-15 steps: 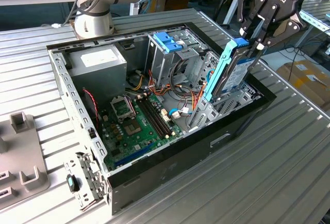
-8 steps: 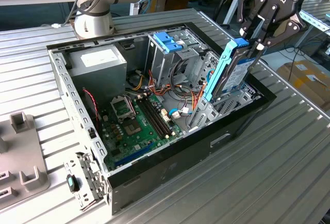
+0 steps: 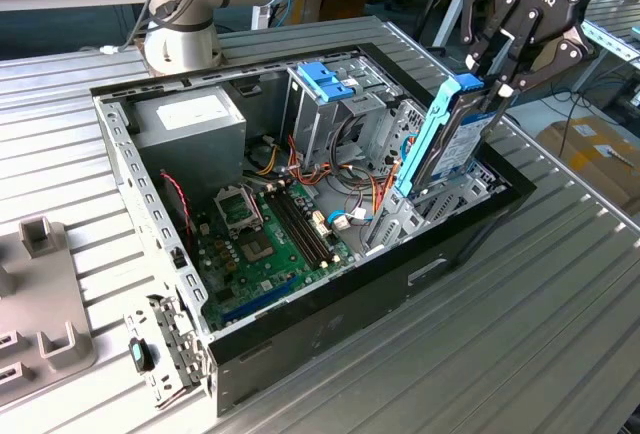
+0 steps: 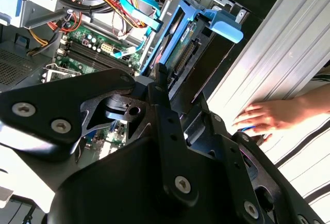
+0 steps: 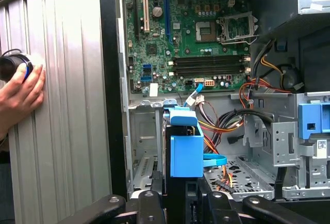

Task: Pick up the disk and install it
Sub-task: 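Insert the disk into the insertion slot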

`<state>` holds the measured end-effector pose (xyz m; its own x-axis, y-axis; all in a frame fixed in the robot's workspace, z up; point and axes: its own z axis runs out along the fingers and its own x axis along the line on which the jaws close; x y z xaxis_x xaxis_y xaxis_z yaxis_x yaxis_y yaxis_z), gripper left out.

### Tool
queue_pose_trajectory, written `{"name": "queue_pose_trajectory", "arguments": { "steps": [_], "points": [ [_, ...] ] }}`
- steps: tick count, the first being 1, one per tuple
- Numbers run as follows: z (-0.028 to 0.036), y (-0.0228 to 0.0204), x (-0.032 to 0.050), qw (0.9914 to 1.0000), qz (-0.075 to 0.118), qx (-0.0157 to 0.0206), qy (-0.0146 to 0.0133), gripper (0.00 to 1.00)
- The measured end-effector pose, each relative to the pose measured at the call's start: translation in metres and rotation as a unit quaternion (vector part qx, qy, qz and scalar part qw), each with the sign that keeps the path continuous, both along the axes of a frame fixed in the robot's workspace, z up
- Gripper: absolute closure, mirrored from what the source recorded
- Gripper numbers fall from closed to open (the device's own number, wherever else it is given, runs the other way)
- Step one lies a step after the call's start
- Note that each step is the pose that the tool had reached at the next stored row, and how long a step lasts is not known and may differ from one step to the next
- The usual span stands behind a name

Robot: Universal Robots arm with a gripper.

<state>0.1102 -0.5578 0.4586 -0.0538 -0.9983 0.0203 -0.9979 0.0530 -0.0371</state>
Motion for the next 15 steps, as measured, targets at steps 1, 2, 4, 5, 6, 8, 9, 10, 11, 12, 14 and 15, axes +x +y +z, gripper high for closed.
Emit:
{"name": "queue_pose_trajectory", "arguments": {
  "steps": [1, 2, 4, 5, 6, 8, 9, 10, 11, 12, 14, 15],
  "points": [
    [-0.0004, 0.0, 0.0, 1.0, 0.0, 0.0, 0.0, 0.65],
    [-0.0016, 0.0, 0.0, 1.0, 0.0, 0.0, 0.0, 0.65],
    [-0.0049, 0.0, 0.0, 1.0, 0.0, 0.0001, 0.0, 0.65],
    [-0.0066, 0.0, 0.0, 1.0, 0.0, 0.0, 0.0, 0.65],
    [-0.009, 0.0, 0.0, 1.0, 0.0, 0.0, 0.0, 0.65],
    [-0.0138, 0.0, 0.0, 1.0, 0.0, 0.0001, 0.0, 0.65],
    [-0.017, 0.0, 0.0, 1.0, 0.0, 0.0001, -0.0001, 0.65],
    [-0.0198, 0.0, 0.0, 1.0, 0.0, 0.0, -0.0001, 0.65],
    [-0.0218, 0.0, 0.0, 1.0, 0.0, 0.0001, -0.0001, 0.65],
    [-0.0241, 0.0, 0.0, 1.0, 0.0, 0.0001, -0.0001, 0.65],
    [-0.0281, 0.0, 0.0, 1.0, 0.0, 0.0001, -0.0001, 0.65],
    [-0.0301, 0.0, 0.0, 1.0, 0.0, 0.0001, -0.0001, 0.65]
  ]
}}
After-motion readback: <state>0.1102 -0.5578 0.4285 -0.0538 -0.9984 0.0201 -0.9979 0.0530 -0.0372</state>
